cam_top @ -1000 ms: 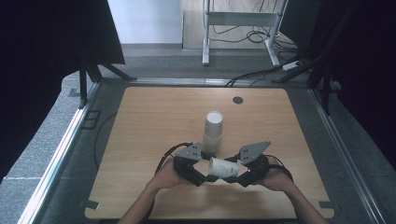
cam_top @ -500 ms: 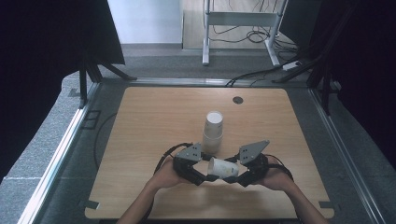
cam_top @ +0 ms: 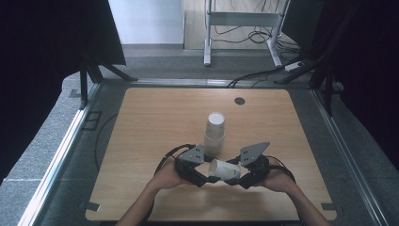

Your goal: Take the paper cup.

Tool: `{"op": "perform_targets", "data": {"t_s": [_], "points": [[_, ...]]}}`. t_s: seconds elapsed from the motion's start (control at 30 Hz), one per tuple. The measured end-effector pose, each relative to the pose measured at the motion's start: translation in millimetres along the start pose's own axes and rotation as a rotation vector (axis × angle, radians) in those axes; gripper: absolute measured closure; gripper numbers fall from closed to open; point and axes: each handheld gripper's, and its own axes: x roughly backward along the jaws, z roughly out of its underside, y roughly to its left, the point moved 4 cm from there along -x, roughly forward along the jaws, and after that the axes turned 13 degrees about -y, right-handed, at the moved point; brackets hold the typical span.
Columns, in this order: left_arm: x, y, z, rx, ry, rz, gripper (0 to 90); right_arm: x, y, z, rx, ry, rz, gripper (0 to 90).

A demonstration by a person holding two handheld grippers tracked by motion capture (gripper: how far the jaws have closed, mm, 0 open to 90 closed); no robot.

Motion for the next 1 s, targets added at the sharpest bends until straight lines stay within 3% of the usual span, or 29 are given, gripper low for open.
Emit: {"op": "perform_targets", "data": {"t_s": [0.43,0.73,1.0], "points": [[6.3,4.7,-4.3,0.003,0.082,-0.047,32.2,-1.3,-2.3,1.0,-0.03,0.003,0.079,17.8],[11.4,8.4,-3.2,0.011,0.15,-0.094,31.8,0.6,-3.4,3.8,-0.06,0.008,0.124,13.8],[22.4,13.4,-3.4,0.025,0.211,-0.138,31.6,6.2,-5.8,9.0,-0.121,-0.021,0.173,12.3]]}}
